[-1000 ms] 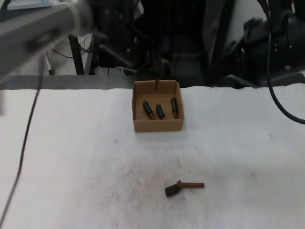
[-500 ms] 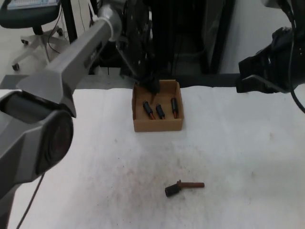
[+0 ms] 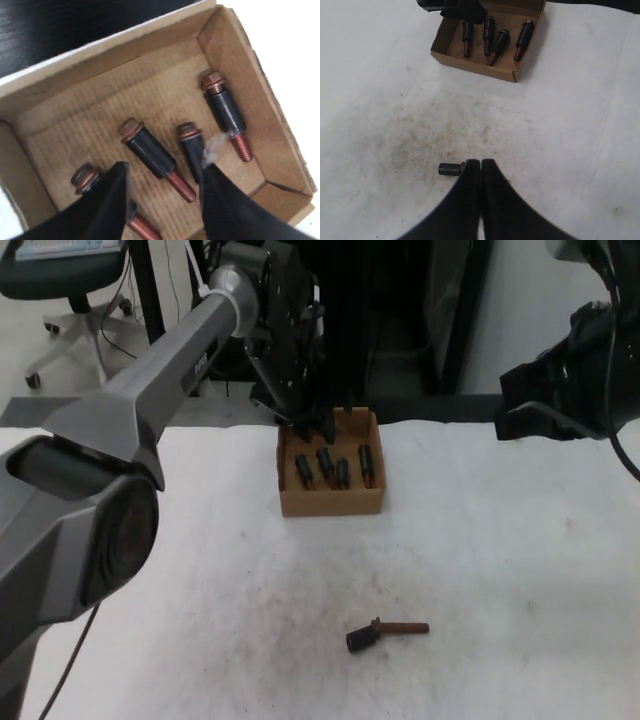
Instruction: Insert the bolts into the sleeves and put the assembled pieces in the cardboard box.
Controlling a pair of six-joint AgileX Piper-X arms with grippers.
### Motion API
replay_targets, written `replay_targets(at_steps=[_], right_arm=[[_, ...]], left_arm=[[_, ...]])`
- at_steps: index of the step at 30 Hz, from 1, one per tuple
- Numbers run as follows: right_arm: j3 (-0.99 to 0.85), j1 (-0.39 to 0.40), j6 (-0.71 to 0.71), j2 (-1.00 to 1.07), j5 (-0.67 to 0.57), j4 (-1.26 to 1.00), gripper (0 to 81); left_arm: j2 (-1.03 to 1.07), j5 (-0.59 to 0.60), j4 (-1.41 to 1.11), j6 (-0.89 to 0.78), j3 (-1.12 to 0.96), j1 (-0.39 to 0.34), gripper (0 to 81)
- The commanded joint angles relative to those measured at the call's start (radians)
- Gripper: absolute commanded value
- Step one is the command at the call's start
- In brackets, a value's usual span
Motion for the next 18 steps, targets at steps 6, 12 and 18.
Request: replay_targets(at_steps=[6,12,18], right_arm=[[-0.002,-0.005,-0.065,-0.005,-0.108,0.003,0.5],[-0.002,-0.005,-0.199,-0.002,-0.143,0.003,0.4],[-0.002,0.004,-0.349,0.043,-0.163,0.004,0.3]], left_arm=[[-0.079,-0.013,0.021,-0.064,-0.011,0.024,10.0],[-0.239,-0.075,0.064,0.05,-0.011,0.037,0.4],[-0.422,-0.139,0.256,0.162,0.033,0.03,0.3]])
